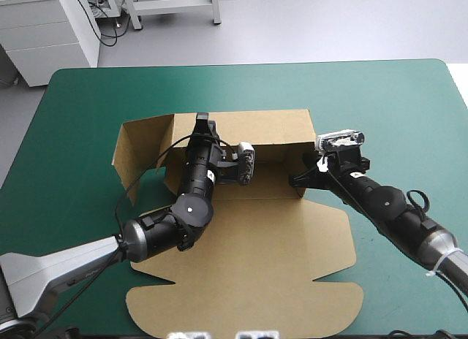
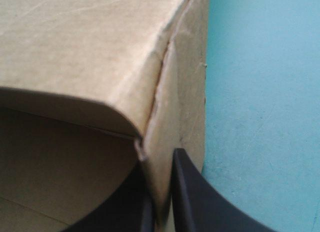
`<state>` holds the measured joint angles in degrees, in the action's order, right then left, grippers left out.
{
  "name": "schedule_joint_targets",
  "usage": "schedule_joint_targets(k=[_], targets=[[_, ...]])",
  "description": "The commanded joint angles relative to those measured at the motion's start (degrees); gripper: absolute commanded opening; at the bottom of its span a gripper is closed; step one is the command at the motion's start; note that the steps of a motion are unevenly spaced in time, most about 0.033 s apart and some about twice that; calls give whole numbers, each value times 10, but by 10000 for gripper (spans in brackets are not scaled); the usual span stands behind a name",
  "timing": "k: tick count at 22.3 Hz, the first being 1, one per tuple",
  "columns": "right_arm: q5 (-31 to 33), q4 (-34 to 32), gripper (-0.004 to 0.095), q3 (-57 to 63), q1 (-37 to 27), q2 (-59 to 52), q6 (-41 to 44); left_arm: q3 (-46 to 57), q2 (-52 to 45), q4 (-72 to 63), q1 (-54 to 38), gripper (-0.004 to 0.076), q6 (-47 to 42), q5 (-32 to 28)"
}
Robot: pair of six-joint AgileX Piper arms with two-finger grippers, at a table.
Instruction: Fold the box
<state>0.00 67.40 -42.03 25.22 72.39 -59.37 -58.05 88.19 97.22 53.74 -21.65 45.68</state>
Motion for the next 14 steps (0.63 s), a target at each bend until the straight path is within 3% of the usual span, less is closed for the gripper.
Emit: schedule_joint_targets(k=[1,5,8,10,12,14], targets=[[5,4,-19,-17,2,-18,-6,-19,-22,77,3,3,-3,5],[5,4,-19,-17,2,-18,-13,-19,-22,77,3,90,-3,5],[0,4,-18,-17,2,-18,-13,-19,-22,77,3,285,-3,2],[0,4,-17,-17,2,-17,-16,-19,-22,77,3,367,-14,-1],[-14,4,-15,-18,2,-10,-18,-19,-22,77,4,377,-71,-6],[-50,4,-15,-27,2,13,-18,-19,-22,77,16,377,-74,19]])
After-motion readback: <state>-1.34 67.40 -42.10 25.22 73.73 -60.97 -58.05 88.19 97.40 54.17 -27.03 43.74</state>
